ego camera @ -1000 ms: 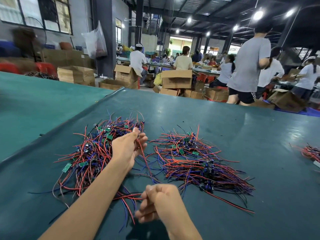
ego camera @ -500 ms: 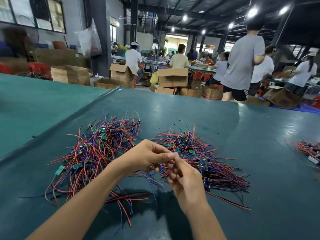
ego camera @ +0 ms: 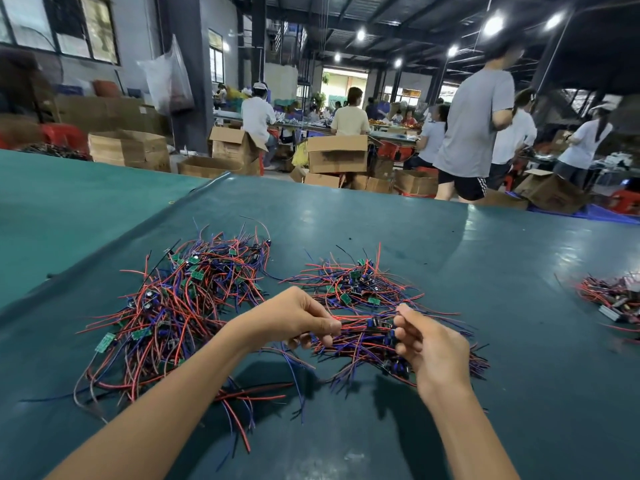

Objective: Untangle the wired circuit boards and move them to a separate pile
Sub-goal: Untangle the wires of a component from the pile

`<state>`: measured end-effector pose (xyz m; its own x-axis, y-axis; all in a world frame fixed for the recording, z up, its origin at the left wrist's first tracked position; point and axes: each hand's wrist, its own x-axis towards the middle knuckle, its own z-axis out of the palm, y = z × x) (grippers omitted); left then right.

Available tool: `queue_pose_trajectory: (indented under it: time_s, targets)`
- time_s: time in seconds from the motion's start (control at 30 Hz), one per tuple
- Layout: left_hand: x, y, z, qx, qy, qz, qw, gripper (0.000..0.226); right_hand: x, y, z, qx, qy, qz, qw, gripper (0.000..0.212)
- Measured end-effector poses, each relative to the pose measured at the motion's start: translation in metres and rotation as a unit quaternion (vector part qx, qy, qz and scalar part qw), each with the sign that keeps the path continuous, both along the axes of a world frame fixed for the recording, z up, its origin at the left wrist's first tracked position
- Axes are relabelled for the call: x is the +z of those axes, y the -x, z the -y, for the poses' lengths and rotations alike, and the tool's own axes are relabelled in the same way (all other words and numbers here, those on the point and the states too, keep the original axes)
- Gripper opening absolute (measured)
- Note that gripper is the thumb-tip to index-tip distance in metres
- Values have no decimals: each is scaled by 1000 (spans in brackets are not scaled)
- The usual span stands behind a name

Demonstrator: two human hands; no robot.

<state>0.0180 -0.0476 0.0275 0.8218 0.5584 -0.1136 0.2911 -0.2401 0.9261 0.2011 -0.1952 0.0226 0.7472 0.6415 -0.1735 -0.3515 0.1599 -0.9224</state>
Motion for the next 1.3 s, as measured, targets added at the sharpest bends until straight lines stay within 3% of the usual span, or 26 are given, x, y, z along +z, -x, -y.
queue_pose_trajectory:
  time_s: [0.2, 0.43, 0.57, 0.7, 0.77, 0.8, 0.87, 0.97, 1.07, 1.13, 1.23, 1.3]
  targets:
    - [-7, -17, -6, 33, 61, -24, 997, 23, 4, -51, 1, -38, 24, -18, 999, 8]
    - [-31, -41, -5, 216, 85, -47, 971, 29, -19, -91, 4, -78, 33, -103, 991, 10]
    - [-37, -42, -5, 267, 48, -74, 960, 30, -29, -100, 7, -106, 37, -127, 985, 8]
    - [-38, -34, -5, 279, -46, -83, 955, 33, -24, -99, 9, -166, 6, -161, 973, 13]
    - [-31, -24, -6, 279, -128, -149, 940, 52, -18, -95, 9, -218, -5, -152, 964, 10]
    - [-27, -18, -8, 276, -201, -203, 918, 61, -16, -90, 9, -241, -3, -125, 962, 8]
    - [-13, -2, -15, 288, -319, -257, 865, 67, -17, -72, 4, -276, 18, -17, 961, 25]
    - [10, 31, -32, 302, -397, -277, 821, 56, -26, -26, -3, -254, 53, 260, 930, 32]
    - [18, 68, -53, 297, -411, -404, 761, 55, -45, 17, -3, -157, 60, 512, 843, 27]
    - [11, 92, -61, 294, -363, -480, 742, 50, -59, 33, -1, -90, 73, 618, 777, 30]
    - [-3, 111, -63, 285, -331, -514, 738, 31, -75, 40, -1, -29, 77, 710, 699, 35]
    - [-8, 114, -61, 292, -367, -486, 737, 12, -77, 39, -3, -16, 76, 724, 685, 33]
